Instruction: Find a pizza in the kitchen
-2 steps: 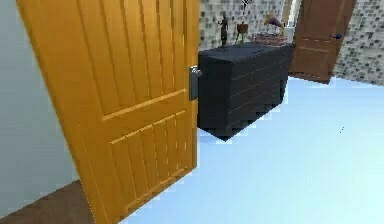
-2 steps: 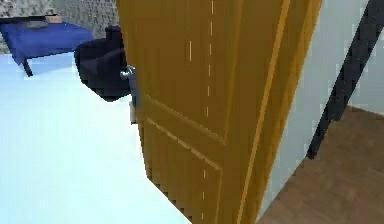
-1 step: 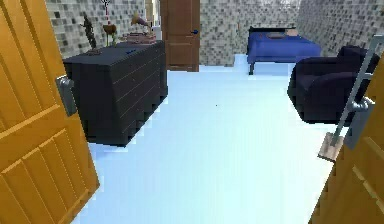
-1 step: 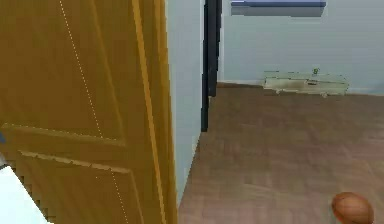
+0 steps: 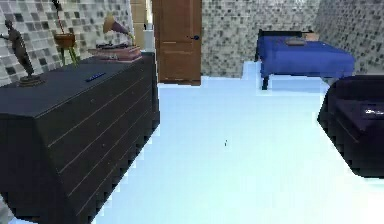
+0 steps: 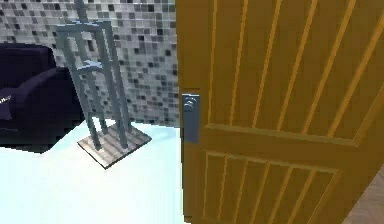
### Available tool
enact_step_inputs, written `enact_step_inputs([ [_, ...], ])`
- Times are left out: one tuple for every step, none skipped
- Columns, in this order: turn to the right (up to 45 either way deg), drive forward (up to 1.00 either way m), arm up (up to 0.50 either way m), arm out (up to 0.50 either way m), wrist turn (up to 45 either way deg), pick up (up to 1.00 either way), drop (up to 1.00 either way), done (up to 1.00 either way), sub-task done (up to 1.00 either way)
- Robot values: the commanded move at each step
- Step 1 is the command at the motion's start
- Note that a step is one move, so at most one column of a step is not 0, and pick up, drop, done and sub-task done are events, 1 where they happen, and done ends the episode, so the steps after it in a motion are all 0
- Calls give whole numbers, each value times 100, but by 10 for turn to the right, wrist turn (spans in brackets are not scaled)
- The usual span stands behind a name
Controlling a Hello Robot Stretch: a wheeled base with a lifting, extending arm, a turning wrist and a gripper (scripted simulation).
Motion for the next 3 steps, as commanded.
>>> enact_step_inputs([
  [0,100,0,0,0,0,0,0,0],
  [0,40,0,0,0,0,0,0,0],
  [450,0,0,0,0,0,0,0,0],
])
